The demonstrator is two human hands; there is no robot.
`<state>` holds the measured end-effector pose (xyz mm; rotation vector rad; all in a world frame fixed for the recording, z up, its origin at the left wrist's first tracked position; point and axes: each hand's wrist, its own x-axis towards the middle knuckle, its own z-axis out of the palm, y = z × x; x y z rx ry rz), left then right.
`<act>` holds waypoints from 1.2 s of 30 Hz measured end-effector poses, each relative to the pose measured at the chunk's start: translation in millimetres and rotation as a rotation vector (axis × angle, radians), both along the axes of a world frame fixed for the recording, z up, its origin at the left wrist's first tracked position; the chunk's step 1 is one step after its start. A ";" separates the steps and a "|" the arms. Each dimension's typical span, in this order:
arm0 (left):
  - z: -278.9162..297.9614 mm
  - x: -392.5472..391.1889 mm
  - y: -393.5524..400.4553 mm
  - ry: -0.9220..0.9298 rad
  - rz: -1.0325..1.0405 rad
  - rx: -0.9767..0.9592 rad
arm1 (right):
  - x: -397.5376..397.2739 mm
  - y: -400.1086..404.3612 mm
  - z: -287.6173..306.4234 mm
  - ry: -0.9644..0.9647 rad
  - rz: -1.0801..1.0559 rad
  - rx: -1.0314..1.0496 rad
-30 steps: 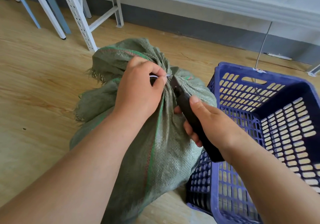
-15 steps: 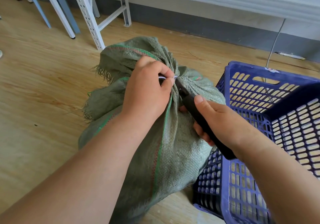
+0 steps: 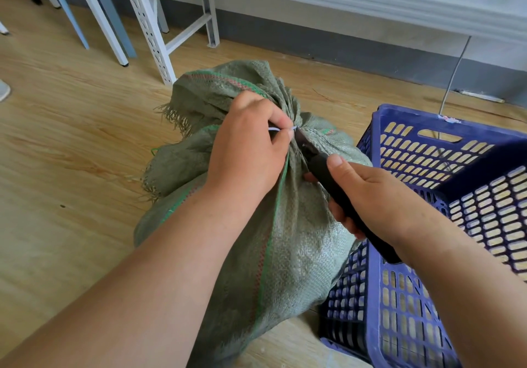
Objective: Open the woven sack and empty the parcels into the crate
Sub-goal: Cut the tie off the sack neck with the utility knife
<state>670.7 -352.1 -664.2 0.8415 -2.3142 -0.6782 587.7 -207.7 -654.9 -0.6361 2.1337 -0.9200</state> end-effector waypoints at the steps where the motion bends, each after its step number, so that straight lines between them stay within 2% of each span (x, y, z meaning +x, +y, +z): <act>1: 0.0 0.5 -0.3 0.000 0.002 0.002 | 0.4 -0.8 0.9 0.001 0.001 0.000; 8: -0.2 1.5 -2.5 0.021 0.015 0.035 | 4.2 -4.1 -0.8 0.059 0.017 0.026; 28: 4.5 1.9 4.2 -0.036 -0.015 -0.044 | 5.3 -7.1 -2.2 -0.019 -0.066 -0.053; 32: 6.2 6.6 -1.1 -0.011 -0.010 0.006 | 5.8 -8.6 -2.5 0.005 -0.051 -0.083; 36: 8.4 9.5 -3.6 -0.083 -0.042 -0.007 | 5.3 -9.0 -2.6 0.027 -0.055 -0.085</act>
